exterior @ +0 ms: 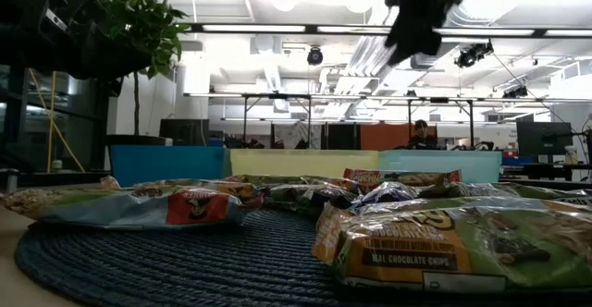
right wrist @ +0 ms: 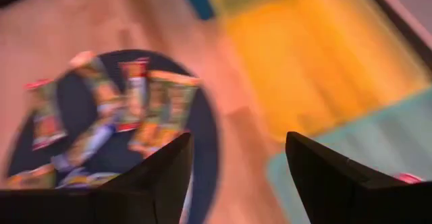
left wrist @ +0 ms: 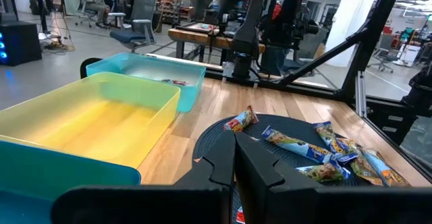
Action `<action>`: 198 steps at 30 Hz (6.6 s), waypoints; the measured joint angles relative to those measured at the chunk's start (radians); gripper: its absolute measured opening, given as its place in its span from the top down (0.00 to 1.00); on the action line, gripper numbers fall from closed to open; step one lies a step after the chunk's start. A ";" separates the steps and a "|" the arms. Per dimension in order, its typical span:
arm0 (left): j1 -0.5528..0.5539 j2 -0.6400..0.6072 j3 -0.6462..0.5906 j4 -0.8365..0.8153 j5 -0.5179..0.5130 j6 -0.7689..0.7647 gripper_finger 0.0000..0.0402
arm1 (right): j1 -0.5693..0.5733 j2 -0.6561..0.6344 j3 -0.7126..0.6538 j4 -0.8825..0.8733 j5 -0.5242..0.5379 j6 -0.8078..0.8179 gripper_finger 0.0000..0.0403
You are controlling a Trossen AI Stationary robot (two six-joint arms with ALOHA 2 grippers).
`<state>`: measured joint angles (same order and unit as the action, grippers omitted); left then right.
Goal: Pick and place Granola Bars by type
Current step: Put the red granola bar into the green bin
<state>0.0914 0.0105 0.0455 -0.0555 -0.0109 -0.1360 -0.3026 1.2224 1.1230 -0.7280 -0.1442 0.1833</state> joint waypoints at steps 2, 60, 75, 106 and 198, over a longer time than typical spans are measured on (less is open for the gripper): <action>0.000 0.000 0.000 0.000 0.000 0.000 0.98 | 0.073 0.000 0.003 0.004 -0.004 0.028 0.44; 0.000 0.000 0.000 0.000 0.000 0.000 0.98 | 0.498 0.519 0.001 0.074 0.420 0.215 0.43; 0.000 0.000 0.000 0.000 0.000 0.000 0.98 | 0.475 0.620 0.001 0.071 0.429 0.201 0.43; 0.000 0.000 0.000 0.000 0.000 0.000 0.98 | 0.319 0.621 0.001 0.052 0.223 0.228 0.52; 0.000 0.000 0.000 0.000 0.000 0.000 0.98 | 0.290 -0.119 0.002 0.494 0.526 -0.122 0.90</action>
<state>0.0914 0.0105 0.0456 -0.0555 -0.0109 -0.1363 -0.0124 1.1037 1.1245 -0.2343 0.3816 0.0618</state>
